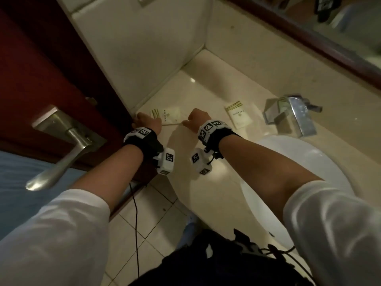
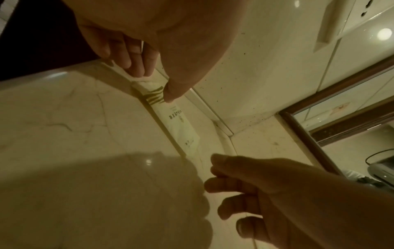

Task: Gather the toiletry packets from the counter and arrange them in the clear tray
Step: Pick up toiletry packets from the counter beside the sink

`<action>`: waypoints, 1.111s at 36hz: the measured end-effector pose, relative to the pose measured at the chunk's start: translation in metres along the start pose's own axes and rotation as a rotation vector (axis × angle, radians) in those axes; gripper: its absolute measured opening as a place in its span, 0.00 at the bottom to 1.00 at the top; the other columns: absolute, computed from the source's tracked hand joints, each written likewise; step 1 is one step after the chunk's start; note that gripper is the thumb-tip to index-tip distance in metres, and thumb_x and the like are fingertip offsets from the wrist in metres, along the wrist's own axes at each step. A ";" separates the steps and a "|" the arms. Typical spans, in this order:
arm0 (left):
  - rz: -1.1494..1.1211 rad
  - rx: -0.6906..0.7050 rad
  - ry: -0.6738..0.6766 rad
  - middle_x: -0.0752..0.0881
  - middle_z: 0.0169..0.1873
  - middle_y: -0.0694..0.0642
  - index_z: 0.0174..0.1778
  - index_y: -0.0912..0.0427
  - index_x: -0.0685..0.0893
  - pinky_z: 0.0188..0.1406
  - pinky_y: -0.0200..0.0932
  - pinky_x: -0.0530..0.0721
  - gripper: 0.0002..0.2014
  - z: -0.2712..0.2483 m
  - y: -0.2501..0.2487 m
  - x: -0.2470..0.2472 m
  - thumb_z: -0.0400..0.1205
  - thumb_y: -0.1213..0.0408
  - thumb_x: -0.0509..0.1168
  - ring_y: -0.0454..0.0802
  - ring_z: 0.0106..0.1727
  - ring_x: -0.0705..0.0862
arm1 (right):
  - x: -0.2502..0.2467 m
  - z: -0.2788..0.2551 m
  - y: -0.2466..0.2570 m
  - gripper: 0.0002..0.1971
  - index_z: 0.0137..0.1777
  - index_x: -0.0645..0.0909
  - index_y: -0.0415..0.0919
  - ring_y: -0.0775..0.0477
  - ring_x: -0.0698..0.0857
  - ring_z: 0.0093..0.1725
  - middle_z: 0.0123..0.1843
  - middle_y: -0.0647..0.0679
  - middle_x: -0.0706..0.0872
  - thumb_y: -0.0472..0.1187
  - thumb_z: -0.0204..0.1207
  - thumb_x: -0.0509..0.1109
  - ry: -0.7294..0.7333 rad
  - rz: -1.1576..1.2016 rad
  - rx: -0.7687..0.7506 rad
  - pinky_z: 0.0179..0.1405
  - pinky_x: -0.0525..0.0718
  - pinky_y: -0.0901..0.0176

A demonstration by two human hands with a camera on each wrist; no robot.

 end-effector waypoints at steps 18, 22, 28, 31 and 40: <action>0.105 0.107 -0.050 0.66 0.75 0.64 0.73 0.66 0.69 0.73 0.60 0.66 0.36 0.012 -0.007 -0.004 0.75 0.48 0.71 0.65 0.77 0.64 | 0.024 0.033 0.023 0.13 0.32 0.74 0.44 0.44 0.85 0.36 0.32 0.48 0.81 0.41 0.69 0.76 0.043 -0.031 0.051 0.29 0.75 0.63; 0.057 0.140 -0.063 0.69 0.71 0.62 0.65 0.62 0.76 0.69 0.59 0.71 0.28 0.011 -0.003 -0.004 0.75 0.47 0.70 0.64 0.73 0.66 | 0.023 0.035 0.027 0.14 0.30 0.74 0.43 0.43 0.82 0.38 0.31 0.49 0.79 0.41 0.73 0.73 0.037 0.019 0.034 0.36 0.77 0.59; 0.019 0.177 -0.023 0.68 0.70 0.62 0.59 0.59 0.78 0.69 0.52 0.68 0.16 0.002 -0.001 -0.005 0.79 0.54 0.65 0.64 0.73 0.65 | 0.010 0.020 0.025 0.09 0.51 0.80 0.39 0.47 0.76 0.48 0.48 0.45 0.79 0.43 0.77 0.71 -0.034 0.158 -0.044 0.41 0.74 0.59; -0.009 0.199 0.021 0.69 0.70 0.64 0.57 0.58 0.79 0.71 0.51 0.70 0.14 -0.004 -0.004 -0.005 0.80 0.55 0.63 0.64 0.71 0.69 | 0.005 0.008 0.012 0.10 0.53 0.83 0.39 0.46 0.79 0.48 0.50 0.43 0.83 0.44 0.77 0.72 -0.078 0.272 -0.039 0.43 0.73 0.59; -0.443 0.293 0.292 0.75 0.36 0.49 0.36 0.49 0.71 0.43 0.42 0.72 0.11 -0.061 -0.029 0.017 0.82 0.62 0.65 0.48 0.41 0.74 | -0.021 -0.055 -0.056 0.13 0.34 0.75 0.45 0.53 0.79 0.29 0.32 0.48 0.81 0.35 0.74 0.75 -0.105 0.821 0.108 0.27 0.74 0.64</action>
Point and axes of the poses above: each hand's wrist, its own z-axis towards the middle knuckle, its own x-axis out of the palm, y = z × x, the point moved 7 cm from there along z, towards the middle knuckle
